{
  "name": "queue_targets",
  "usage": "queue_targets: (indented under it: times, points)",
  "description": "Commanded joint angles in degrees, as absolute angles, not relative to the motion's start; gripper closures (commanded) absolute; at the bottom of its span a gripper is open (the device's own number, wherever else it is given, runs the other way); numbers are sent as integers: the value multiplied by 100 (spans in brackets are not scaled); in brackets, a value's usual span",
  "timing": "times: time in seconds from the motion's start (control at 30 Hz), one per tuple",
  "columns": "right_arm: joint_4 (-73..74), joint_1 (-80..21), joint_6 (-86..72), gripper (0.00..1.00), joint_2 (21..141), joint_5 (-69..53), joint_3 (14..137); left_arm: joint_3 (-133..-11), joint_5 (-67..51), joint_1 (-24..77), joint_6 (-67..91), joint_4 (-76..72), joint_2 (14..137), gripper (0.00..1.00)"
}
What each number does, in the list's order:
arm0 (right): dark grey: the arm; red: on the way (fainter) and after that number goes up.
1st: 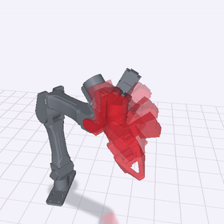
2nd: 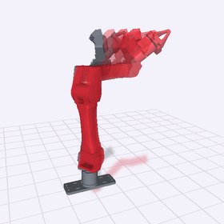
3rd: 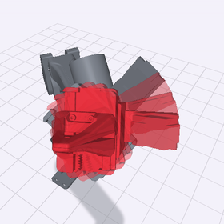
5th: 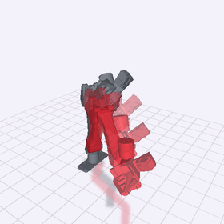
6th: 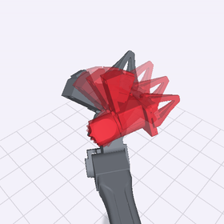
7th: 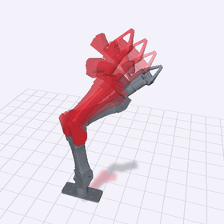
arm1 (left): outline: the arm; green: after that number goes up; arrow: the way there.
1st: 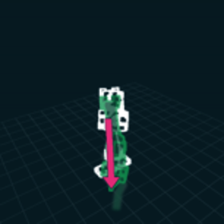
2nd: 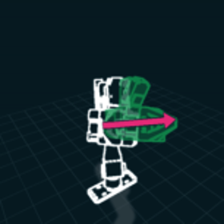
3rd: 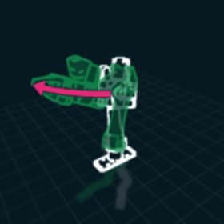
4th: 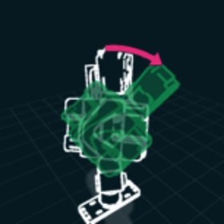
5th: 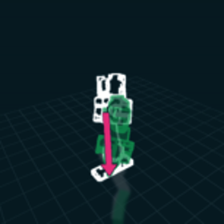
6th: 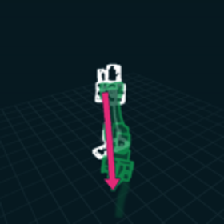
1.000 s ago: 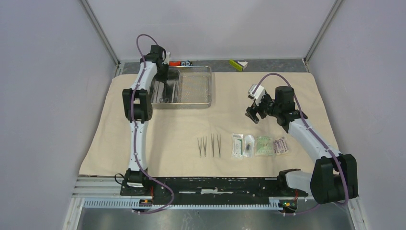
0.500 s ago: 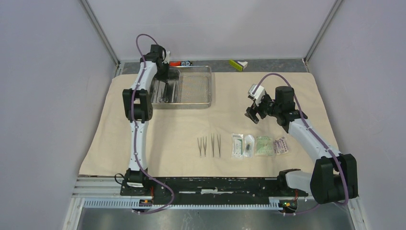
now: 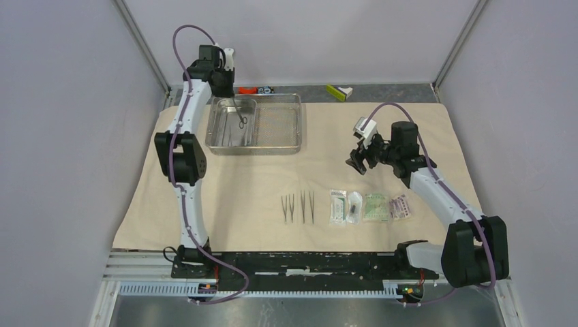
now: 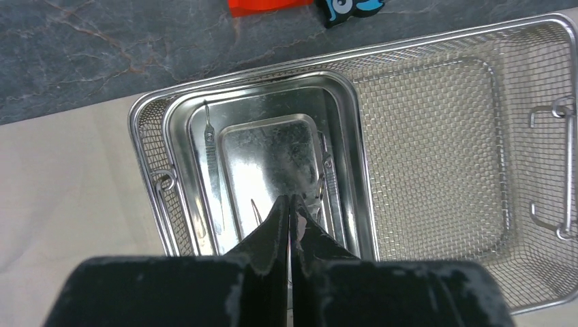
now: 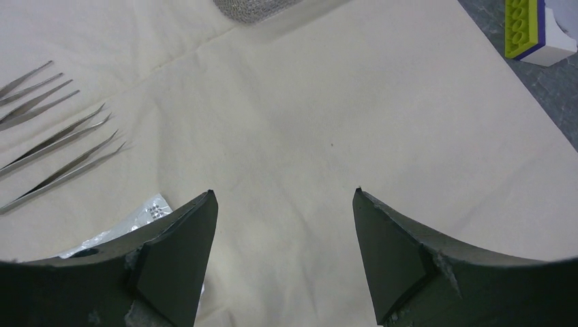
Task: Open and lay out the surgical kit
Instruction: Pick up the medical item from the container, then place the medical item in the surgical kit.
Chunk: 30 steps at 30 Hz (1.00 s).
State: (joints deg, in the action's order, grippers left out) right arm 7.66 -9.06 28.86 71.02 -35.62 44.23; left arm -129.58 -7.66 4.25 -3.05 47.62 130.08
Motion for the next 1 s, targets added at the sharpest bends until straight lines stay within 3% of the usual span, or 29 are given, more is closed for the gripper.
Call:
queue_targets:
  times: [0.0,0.37,0.97]
  points:
    - [437,-1091,2515,21,7303,-3650,4839,-12423,-966,434,-104,4230,12241,98]
    - [287,-1686,2382,22,7854,-3459,5410,-11451,-1390,433,-246,3991,11754,98]
    - [145,-2415,1869,22,8822,-3824,6835,-11101,-1489,435,-810,4228,10474,98]
